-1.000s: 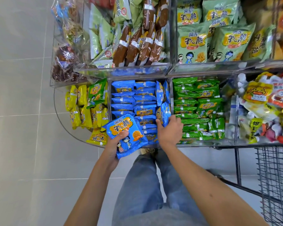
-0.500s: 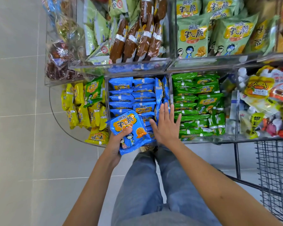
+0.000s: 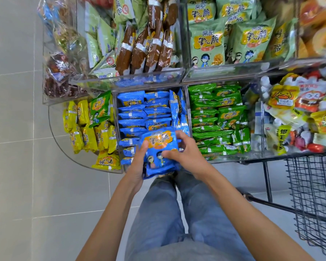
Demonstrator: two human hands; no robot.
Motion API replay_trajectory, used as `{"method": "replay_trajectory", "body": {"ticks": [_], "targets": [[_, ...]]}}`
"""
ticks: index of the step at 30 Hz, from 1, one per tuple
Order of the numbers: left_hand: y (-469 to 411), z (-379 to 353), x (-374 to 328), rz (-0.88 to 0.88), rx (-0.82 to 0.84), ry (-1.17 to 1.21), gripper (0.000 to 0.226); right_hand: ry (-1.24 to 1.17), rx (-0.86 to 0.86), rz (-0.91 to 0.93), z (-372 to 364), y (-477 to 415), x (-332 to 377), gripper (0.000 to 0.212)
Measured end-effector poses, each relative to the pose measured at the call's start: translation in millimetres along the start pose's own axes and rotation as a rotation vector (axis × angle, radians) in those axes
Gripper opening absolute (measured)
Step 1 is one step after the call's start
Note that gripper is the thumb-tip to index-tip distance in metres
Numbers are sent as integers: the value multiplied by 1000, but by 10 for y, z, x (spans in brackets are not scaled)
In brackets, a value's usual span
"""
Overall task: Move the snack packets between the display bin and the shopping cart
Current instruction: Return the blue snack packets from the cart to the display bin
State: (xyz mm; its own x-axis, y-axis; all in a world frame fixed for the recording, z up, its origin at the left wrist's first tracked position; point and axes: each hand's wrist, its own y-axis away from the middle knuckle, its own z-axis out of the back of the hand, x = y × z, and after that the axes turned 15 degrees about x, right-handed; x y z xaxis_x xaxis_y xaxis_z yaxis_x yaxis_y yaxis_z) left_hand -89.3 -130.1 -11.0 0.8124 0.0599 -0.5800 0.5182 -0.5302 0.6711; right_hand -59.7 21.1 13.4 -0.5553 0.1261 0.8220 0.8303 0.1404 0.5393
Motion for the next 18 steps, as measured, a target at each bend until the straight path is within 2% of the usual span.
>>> {"method": "replay_trajectory", "body": {"ticks": [3, 5, 7, 8, 12, 15, 18], "targets": [[0, -7, 8, 12, -129, -25, 85, -535, -102, 33, 102, 40, -5, 42], [-20, 28, 23, 5, -219, -16, 75, -600, -214, 46, 197, 73, -46, 44], [-37, 79, 38, 15, -249, -39, 53, -422, -331, 58, 298, 124, -108, 48], [-42, 108, 42, 32, -263, -52, 49, -323, -380, 66, 340, 155, -151, 46], [-47, 209, 53, 80, -293, -73, 59, -9, -610, 30, 379, 229, -359, 20], [-58, 220, 55, 94, -318, -67, 53, 273, -799, 3, 242, 214, -518, 26], [-72, 200, 58, 97, -319, -69, 60, 465, -883, 42, 94, 166, -612, 28]]}}
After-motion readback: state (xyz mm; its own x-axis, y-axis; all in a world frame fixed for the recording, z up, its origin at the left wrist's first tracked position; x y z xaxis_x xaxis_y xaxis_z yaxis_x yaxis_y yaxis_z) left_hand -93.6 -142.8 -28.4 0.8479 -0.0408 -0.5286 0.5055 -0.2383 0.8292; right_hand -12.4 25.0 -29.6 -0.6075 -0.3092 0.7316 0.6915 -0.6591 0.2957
